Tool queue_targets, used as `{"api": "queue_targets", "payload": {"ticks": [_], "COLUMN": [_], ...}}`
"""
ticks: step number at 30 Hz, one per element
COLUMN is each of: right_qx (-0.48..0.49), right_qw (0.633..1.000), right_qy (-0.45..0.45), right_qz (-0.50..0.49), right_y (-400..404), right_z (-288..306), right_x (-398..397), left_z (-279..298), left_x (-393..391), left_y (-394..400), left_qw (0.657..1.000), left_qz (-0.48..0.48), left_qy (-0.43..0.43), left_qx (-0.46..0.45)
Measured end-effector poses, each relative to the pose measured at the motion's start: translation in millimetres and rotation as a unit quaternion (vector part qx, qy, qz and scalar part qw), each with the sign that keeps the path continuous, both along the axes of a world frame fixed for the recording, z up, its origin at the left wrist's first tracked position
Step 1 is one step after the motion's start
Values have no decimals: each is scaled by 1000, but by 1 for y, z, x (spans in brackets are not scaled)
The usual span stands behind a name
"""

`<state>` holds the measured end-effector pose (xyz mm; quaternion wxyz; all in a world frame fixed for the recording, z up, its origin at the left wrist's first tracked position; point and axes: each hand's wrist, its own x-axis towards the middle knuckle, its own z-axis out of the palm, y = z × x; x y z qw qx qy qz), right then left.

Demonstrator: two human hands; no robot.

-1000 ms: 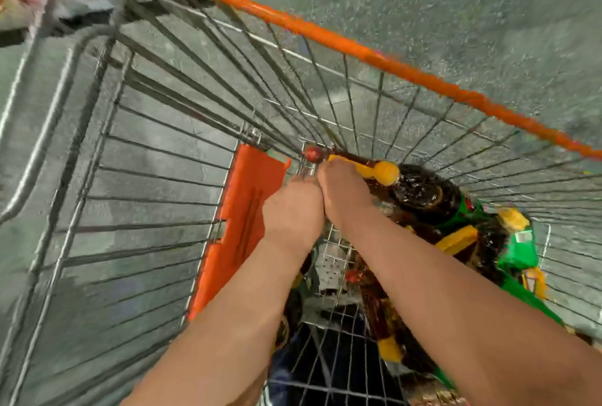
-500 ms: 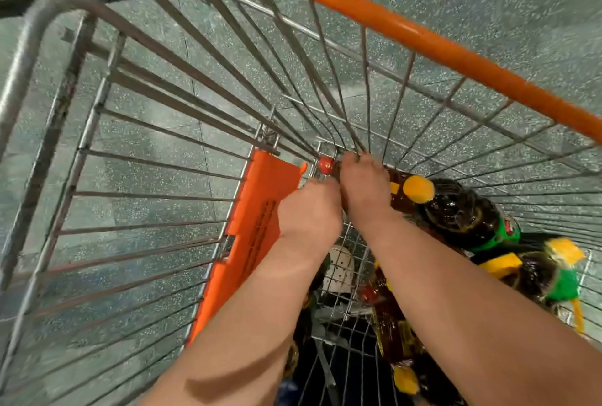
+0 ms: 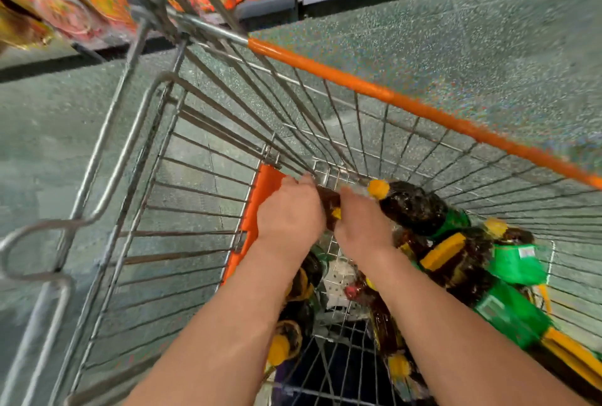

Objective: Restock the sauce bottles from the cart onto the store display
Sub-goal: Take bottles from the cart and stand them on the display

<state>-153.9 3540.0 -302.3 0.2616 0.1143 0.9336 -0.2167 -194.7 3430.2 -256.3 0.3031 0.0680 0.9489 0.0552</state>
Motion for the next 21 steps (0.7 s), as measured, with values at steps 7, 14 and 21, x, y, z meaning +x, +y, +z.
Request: {"api": "queue_targets", "payload": {"ticks": [7, 14, 21], "right_qx": [-71, -41, 39], "right_qw": [992, 978, 941], "right_qy": [56, 159, 244], "right_qz": [-86, -130, -230], "right_y": [11, 46, 79], "right_z": [89, 167, 273], "right_x": [56, 114, 185], "left_z": [79, 183, 292], "left_x": [24, 58, 117], "left_y": [17, 52, 100], "left_qw": [993, 961, 893], "left_qz": [-109, -243, -366], "left_qy": [36, 125, 240], "left_qx": [8, 42, 107]}}
